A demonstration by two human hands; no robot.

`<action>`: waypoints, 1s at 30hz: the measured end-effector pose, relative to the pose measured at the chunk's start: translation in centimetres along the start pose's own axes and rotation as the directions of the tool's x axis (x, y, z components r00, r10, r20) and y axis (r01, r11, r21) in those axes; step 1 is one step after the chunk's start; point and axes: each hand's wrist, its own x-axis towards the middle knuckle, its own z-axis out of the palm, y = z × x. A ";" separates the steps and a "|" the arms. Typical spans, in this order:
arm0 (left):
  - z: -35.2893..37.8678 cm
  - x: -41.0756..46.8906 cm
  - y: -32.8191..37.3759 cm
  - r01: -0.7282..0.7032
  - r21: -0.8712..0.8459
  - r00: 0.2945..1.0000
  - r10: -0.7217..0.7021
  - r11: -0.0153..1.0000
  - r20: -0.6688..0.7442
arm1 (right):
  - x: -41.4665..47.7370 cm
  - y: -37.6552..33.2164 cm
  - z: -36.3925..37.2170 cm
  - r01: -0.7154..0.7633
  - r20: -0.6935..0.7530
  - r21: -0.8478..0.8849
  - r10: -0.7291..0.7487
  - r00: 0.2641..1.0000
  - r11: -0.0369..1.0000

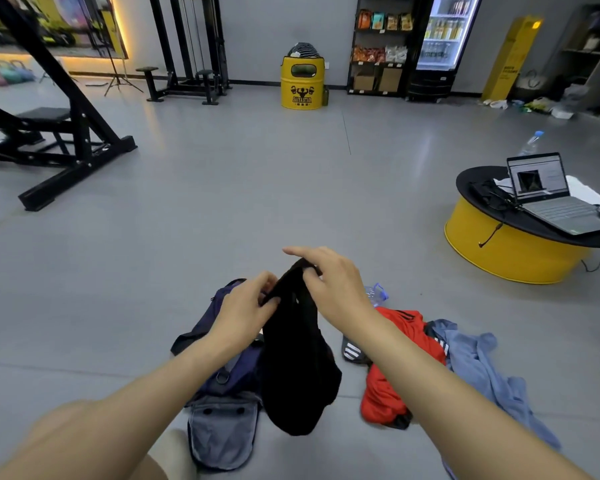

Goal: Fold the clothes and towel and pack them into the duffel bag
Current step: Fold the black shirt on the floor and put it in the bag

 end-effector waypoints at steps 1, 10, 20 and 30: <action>0.0 -0.3 -0.5 0.009 0.008 1.000 -0.009 1.000 0.010 | 0.0 0.2 -0.7 -0.001 -0.009 -0.001 0.001 1.000 1.000; 0.5 -0.4 -2.5 -0.125 0.326 0.991 0.136 0.937 -0.011 | 0.1 3.1 -6.2 -0.190 -0.049 -0.002 0.189 0.981 0.982; 0.0 0.9 -3.0 -0.372 0.470 0.880 0.465 0.801 -0.096 | -0.5 5.9 -8.5 -0.034 0.018 -0.238 0.040 0.999 0.971; -4.1 2.9 -5.1 -0.597 0.609 0.800 0.439 0.522 0.408 | -1.8 8.3 -7.8 -0.013 0.224 -0.367 0.102 0.969 0.930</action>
